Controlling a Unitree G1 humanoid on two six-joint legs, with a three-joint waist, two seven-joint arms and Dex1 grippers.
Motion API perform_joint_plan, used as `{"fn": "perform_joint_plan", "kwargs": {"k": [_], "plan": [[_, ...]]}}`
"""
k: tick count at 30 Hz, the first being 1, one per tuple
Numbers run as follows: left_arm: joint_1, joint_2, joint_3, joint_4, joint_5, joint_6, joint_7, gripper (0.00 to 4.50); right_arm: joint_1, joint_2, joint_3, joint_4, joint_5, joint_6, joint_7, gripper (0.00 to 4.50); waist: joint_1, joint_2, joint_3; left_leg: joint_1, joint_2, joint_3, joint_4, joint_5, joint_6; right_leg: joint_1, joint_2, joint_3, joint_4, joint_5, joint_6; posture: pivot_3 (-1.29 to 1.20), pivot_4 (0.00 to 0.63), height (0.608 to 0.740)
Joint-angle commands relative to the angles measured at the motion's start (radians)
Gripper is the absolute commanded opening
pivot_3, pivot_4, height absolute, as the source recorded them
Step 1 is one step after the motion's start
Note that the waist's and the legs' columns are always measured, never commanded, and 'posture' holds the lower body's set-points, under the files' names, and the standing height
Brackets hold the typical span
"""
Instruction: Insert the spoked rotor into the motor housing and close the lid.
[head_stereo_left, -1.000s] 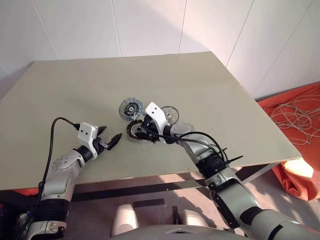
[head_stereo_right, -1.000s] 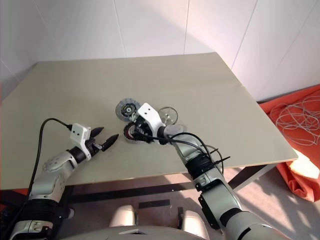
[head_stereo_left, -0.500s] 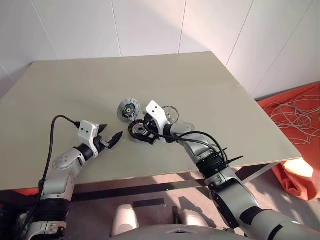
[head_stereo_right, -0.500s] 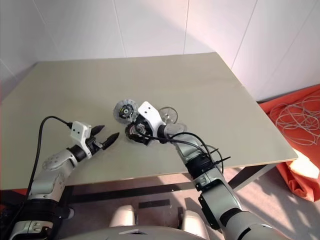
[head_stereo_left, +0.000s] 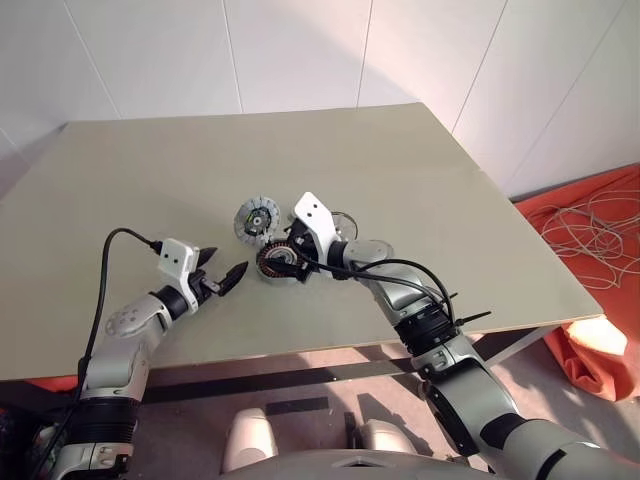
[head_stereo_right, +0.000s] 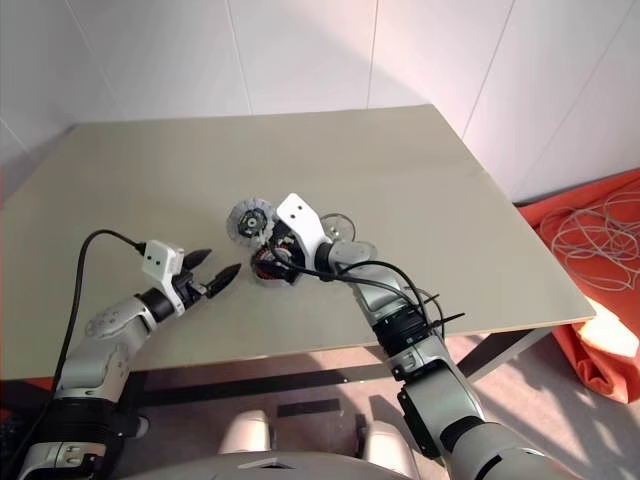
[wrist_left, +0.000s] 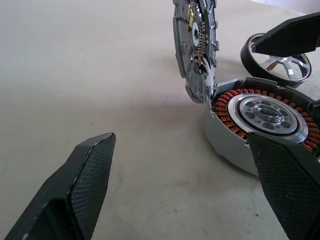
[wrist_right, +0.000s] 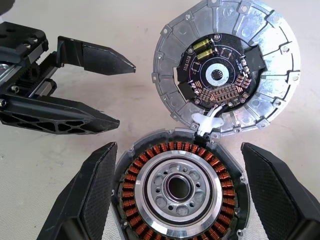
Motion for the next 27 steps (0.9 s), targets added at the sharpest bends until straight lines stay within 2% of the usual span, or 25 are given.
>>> {"fn": "perform_joint_plan", "kwargs": {"k": [1,3,6,10,12,14,21,22,27], "plan": [[-0.007,0.004,0.008,-0.041,-0.005,-0.002,0.005,4.50,-0.029,0.013,-0.021,0.003,0.017,-0.019,-0.006,4.48,0.000,0.000,0.000,0.000,0.000,0.000,0.000,0.000,0.000,0.000,0.000,0.000,0.000,0.000,0.000,0.00,0.000,0.740],[-0.005,0.005,0.008,-0.044,-0.005,-0.001,0.006,4.50,-0.032,0.013,-0.023,0.007,0.010,-0.028,-0.015,4.31,0.000,0.000,0.000,0.000,0.000,0.000,0.000,0.000,0.000,0.000,0.000,0.000,0.000,0.000,0.000,0.00,0.000,0.740],[-0.003,0.007,0.008,-0.047,-0.006,0.000,0.008,4.50,-0.031,0.009,-0.018,0.005,0.003,-0.042,-0.020,3.60,0.000,0.000,0.000,0.000,0.000,0.000,0.000,0.000,0.000,0.000,0.000,0.000,0.000,0.000,0.000,0.00,0.000,0.740],[-0.004,0.008,0.008,-0.046,-0.006,0.000,0.008,4.50,-0.032,0.011,-0.026,0.003,0.010,-0.043,-0.030,3.60,0.000,0.000,0.000,0.000,0.000,0.000,0.000,0.000,0.000,0.000,0.000,0.000,0.000,0.000,0.000,0.00,0.000,0.740],[-0.007,0.008,0.007,-0.043,-0.005,0.000,0.007,4.50,-0.033,0.011,-0.033,0.002,0.017,-0.042,-0.030,3.26,0.000,0.000,0.000,0.000,0.000,0.000,0.000,0.000,0.000,0.000,0.000,0.000,0.000,0.000,0.000,0.00,0.000,0.740],[-0.007,0.008,0.007,-0.042,-0.005,-0.002,0.007,4.50,-0.029,0.011,-0.033,-0.007,0.025,-0.037,-0.021,2.71,0.000,0.000,0.000,0.000,0.000,0.000,0.000,0.000,0.000,0.000,0.000,0.000,0.000,0.000,0.000,0.00,0.000,0.740],[-0.006,0.011,0.009,-0.042,-0.004,-0.002,0.006,4.50,-0.017,0.006,-0.017,-0.028,0.021,-0.036,0.005,0.25,0.000,0.000,0.000,0.000,0.000,0.000,0.000,0.000,0.000,0.000,0.000,0.000,0.000,0.000,0.000,0.00,0.000,0.740],[-0.006,0.011,0.009,-0.042,-0.004,-0.002,0.006,4.50,-0.013,0.002,-0.007,-0.037,0.019,-0.034,0.015,0.02,0.000,0.000,0.000,0.000,0.000,0.000,0.000,0.000,0.000,0.000,0.000,0.000,0.000,0.000,0.000,0.00,0.000,0.740],[-0.004,0.011,0.009,-0.042,-0.001,-0.004,0.008,4.50,-0.006,0.002,0.009,-0.035,0.010,-0.025,0.023,0.02,0.000,0.000,0.000,0.000,0.000,0.000,0.000,0.000,0.000,0.000,0.000,0.000,0.000,0.000,0.000,0.00,0.000,0.740]]}}
